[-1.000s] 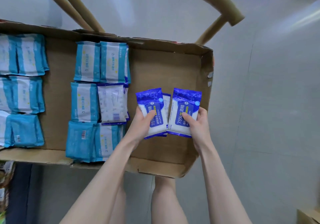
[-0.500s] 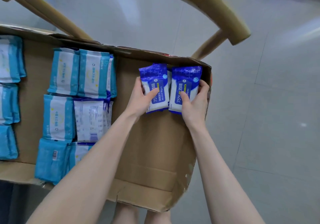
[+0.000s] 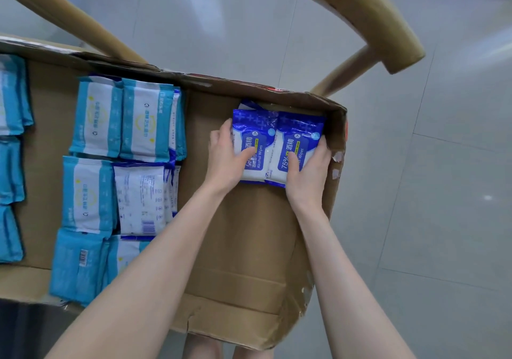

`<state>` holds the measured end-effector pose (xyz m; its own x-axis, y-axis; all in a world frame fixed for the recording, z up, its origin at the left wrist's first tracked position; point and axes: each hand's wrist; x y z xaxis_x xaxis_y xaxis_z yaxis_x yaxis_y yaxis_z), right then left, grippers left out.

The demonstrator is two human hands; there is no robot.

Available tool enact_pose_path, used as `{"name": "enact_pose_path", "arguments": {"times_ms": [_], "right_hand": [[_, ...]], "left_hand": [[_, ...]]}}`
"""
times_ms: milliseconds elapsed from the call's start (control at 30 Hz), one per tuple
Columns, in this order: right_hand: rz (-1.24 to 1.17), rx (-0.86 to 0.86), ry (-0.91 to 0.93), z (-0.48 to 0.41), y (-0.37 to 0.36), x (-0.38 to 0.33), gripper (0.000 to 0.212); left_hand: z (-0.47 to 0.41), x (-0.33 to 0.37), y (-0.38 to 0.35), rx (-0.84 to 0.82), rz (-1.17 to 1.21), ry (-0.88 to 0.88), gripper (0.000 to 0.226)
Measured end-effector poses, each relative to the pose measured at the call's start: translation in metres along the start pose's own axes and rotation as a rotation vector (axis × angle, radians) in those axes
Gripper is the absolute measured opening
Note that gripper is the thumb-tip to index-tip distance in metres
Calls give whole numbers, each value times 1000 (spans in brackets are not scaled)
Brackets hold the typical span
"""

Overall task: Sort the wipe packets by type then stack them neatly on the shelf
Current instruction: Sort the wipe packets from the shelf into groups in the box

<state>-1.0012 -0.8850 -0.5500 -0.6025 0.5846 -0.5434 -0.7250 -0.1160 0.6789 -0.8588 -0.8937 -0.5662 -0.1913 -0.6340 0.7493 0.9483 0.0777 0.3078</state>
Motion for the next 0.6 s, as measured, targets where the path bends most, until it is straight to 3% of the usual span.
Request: {"name": "enact_pose_path", "arguments": {"times_ms": [200,433,600], "right_hand": [[82,43,125,-9,0,-7,62],[463,-40,185,-2,5,-8,59],[589,-94,219,21,19,-15,51]], "left_hand": [[-1,3,0,41,117,2,59],[0,6,4,-4,-197,-45,55],[22,20,22,-111,-421,-66,46]]}}
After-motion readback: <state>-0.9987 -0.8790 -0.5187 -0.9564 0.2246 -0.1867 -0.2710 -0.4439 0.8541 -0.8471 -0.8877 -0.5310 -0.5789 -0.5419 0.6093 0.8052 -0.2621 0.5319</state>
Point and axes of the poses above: each hand's wrist, its own z-axis away from the middle knuckle, its own y-axis out of the back of the hand, x = y × z, and after that the axes turned 12 degrees about z, right-handed
